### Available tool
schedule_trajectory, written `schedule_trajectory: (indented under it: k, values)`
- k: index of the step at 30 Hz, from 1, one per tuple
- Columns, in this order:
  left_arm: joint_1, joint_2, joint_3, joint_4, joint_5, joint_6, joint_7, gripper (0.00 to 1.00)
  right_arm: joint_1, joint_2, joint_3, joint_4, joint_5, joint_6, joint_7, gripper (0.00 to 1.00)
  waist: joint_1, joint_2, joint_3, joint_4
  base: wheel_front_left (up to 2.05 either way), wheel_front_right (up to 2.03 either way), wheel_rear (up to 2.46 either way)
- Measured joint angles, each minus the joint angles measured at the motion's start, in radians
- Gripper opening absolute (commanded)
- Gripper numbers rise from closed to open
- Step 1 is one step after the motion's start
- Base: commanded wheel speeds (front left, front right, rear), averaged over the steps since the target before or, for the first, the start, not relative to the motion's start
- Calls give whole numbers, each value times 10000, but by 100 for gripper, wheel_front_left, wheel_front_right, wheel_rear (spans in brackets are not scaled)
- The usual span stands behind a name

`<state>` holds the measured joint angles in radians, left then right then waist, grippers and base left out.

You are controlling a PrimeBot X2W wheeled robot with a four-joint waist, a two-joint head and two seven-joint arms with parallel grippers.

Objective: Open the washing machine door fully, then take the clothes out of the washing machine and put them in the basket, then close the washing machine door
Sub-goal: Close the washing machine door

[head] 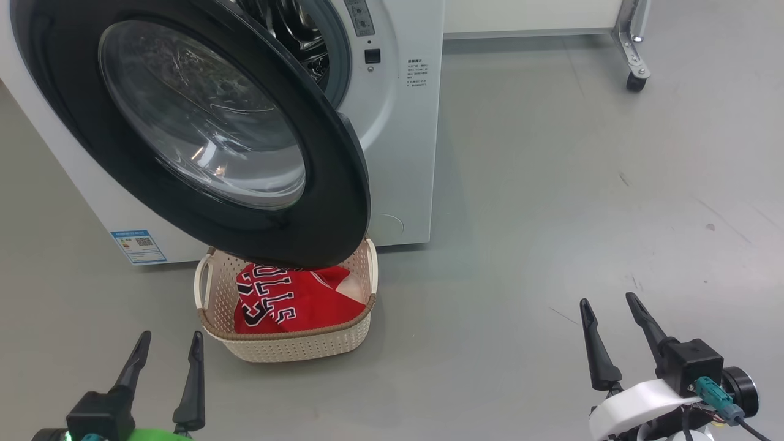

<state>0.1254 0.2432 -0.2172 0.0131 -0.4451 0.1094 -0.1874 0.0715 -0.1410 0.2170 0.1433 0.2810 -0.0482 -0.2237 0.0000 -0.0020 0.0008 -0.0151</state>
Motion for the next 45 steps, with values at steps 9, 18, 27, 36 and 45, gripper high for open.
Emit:
schedule_trajectory:
  k: [9, 18, 27, 36, 45]
  values:
    - [37, -125, 50, -150, 75, 15, 17, 100, 103, -2, -2, -138, 0, -61, 109, 7, 0, 0, 69, -29, 0, 0, 0]
    - [37, -276, 75, -268, 370, 48, 107, 100, 181, -8, -40, -267, 104, -61, 219, 0, 0, 0, 199, 0, 0, 0, 0]
    - [22, -387, 67, -393, 556, 86, 107, 100, 168, -107, -125, -366, 121, -59, 257, 0, 0, 0, 395, 172, 0, 0, 0]
    - [-17, -621, -33, -456, 685, 86, 121, 100, -606, -263, -253, -165, 217, -13, 445, 0, 0, 0, 530, 470, 0, 0, 0]
    - [-311, -780, -313, -523, 780, 86, 192, 100, -2314, -334, -253, 497, 238, 209, 777, 0, 0, 0, 781, 1066, 0, 0, 0]
